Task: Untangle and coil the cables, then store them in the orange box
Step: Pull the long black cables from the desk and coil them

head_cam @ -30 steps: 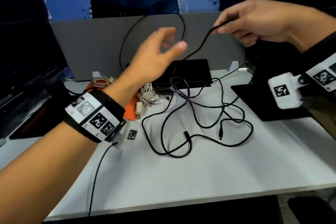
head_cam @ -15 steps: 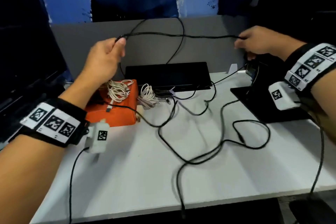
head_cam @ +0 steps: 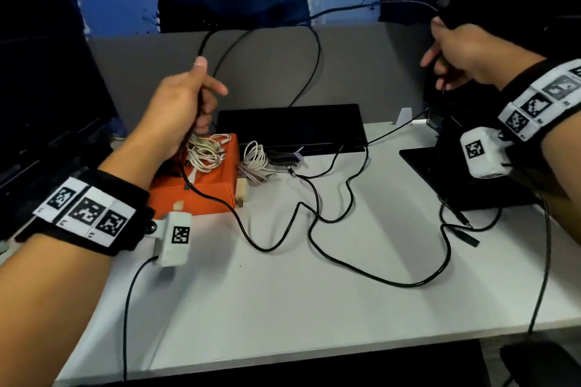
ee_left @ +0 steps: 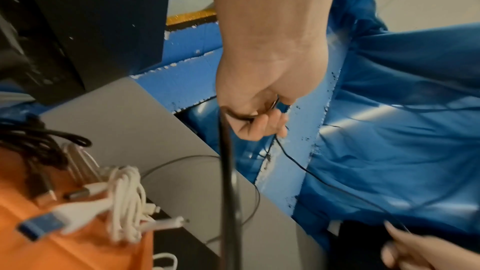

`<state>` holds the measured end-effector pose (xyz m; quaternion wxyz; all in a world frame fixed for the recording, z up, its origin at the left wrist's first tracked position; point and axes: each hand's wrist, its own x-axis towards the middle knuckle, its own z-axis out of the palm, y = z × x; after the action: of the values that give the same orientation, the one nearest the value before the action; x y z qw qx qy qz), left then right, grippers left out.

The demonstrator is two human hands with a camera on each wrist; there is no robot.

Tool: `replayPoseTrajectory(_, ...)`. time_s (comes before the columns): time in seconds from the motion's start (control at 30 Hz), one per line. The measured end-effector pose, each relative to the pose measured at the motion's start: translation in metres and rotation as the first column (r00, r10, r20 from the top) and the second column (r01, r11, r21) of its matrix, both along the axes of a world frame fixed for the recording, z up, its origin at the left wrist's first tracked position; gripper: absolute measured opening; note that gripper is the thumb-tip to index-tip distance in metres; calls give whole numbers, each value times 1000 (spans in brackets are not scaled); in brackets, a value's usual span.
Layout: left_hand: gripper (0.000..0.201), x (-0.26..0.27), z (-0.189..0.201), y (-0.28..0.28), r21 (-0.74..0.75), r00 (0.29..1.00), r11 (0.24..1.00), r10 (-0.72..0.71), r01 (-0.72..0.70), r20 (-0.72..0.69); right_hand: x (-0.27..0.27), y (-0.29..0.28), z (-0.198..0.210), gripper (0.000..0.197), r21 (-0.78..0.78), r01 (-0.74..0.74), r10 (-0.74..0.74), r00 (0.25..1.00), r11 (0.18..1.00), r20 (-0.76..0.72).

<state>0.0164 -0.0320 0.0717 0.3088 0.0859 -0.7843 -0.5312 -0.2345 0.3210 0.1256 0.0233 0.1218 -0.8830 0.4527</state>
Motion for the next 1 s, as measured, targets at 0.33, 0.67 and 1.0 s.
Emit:
replayPoseTrajectory(0.33, 58, -38, 0, 83, -564, 875, 805, 126, 185, 467, 82, -70, 82, 34, -361, -371, 379, 924, 856, -53)
replayPoseTrajectory(0.67, 38, -15, -13, 140, -32, 786, 825, -525, 564, 326, 84, -82, 79, 37, -600, -453, 459, 875, 659, -156)
replayPoseTrajectory(1.0, 37, 11, -17, 115, -40, 826, 831, -544, 554, 146, 52, -28, 63, 37, 242, 112, -42, 960, 964, -277)
